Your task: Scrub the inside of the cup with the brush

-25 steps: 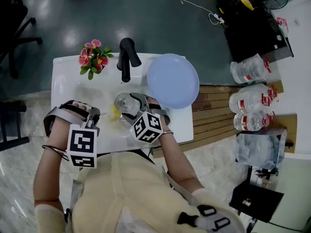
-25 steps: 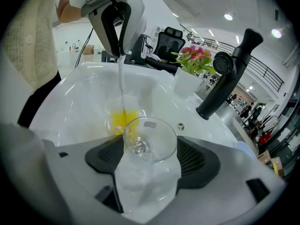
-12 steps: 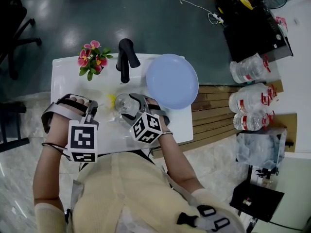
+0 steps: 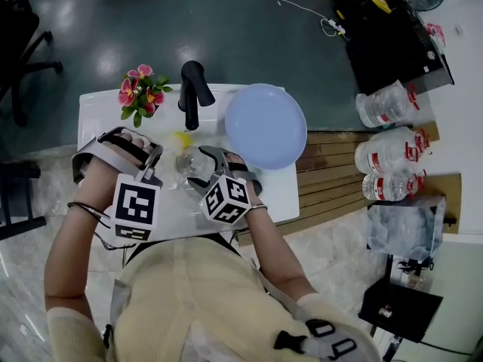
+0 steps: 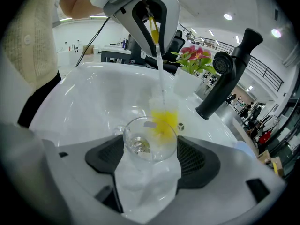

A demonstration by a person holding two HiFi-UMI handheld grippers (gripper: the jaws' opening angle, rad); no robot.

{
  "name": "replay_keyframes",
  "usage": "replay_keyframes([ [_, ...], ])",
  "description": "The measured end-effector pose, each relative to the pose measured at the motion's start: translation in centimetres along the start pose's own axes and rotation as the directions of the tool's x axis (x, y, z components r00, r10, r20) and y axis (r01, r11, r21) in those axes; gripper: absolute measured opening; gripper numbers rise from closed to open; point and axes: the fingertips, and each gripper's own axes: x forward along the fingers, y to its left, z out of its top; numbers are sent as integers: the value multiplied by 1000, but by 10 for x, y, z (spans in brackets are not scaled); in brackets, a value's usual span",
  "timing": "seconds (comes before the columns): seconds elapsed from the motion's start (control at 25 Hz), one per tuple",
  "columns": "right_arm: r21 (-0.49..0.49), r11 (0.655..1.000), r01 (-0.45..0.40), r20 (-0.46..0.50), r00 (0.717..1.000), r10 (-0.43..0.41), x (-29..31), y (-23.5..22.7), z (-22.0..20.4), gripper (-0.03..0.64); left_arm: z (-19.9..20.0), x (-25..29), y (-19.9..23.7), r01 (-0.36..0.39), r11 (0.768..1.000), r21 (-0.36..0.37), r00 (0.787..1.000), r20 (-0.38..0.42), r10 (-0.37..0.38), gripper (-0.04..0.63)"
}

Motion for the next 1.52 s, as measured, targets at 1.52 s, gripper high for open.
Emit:
replay_keyframes([
  [1.52,8,1000,-8,-5,1000,8,-1,0,-1,350,-4,1,-18,35,994,-104,999,28,-32,41],
])
